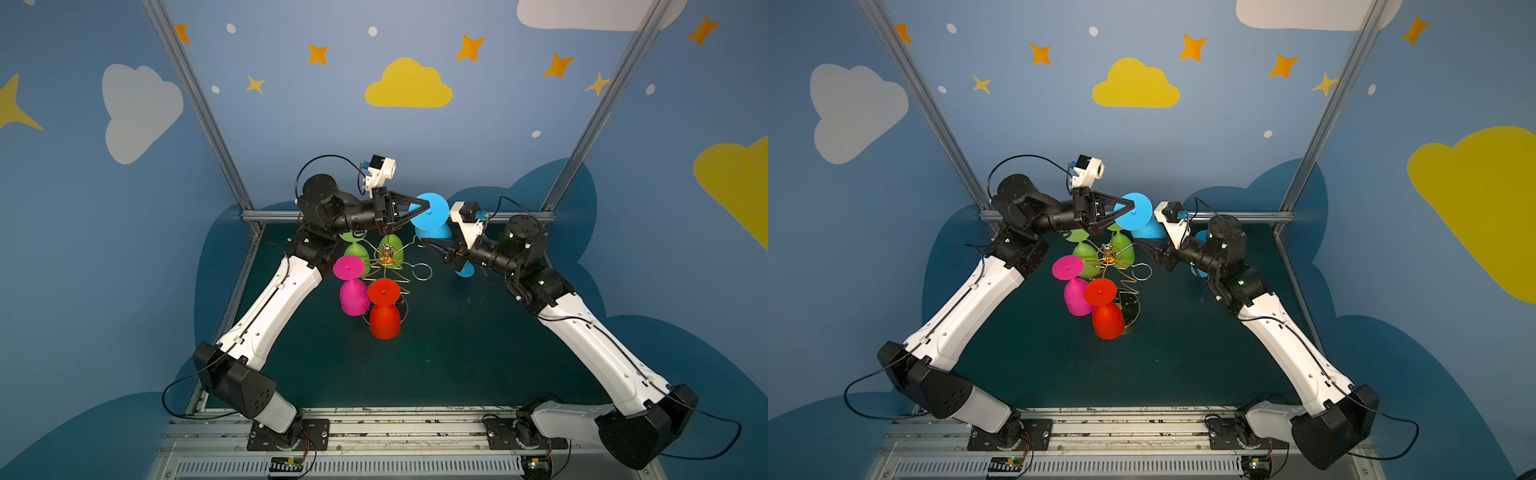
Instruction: Take the wine glass off the wine glass rack
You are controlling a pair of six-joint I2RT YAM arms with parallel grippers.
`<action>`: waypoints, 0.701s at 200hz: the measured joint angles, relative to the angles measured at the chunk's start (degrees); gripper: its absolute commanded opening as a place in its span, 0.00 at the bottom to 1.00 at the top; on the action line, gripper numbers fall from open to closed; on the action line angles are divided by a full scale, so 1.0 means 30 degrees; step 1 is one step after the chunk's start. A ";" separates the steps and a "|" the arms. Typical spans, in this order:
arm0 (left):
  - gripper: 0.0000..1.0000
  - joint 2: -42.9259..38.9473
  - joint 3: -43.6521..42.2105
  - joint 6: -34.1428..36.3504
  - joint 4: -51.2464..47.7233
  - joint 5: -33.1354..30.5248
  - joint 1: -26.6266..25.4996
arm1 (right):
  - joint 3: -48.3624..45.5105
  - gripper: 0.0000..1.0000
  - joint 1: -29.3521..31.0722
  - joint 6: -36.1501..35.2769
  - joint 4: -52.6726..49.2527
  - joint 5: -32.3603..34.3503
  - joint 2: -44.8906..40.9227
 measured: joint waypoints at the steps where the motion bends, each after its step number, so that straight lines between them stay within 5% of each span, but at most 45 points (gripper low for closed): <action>1: 0.38 0.0000 0.0000 -0.0022 0.0015 0.0000 0.0007 | 0.0007 0.44 0.0007 0.0087 -0.0036 0.0029 -0.0007; 19: 0.65 -0.0022 0.0000 0.0590 -0.0109 0.0044 0.0015 | 0.0015 0.40 0.0000 0.0699 -0.0714 0.0539 -0.0386; 39: 0.73 -0.0233 -0.0022 0.2069 -0.0933 -0.0160 0.0022 | 0.0015 0.37 -0.0015 0.1494 -0.2004 0.1326 -0.1224; 78: 0.74 -0.2586 -0.1945 0.8998 -0.3067 -0.3446 -0.0029 | 0.1115 0.34 -0.0036 0.2871 -0.6076 0.2849 -0.3169; 140: 0.67 -0.4146 -0.4969 2.4531 -0.1188 -0.8990 -0.1574 | 0.4779 0.28 -0.0051 0.4532 -1.2386 0.2769 -0.3060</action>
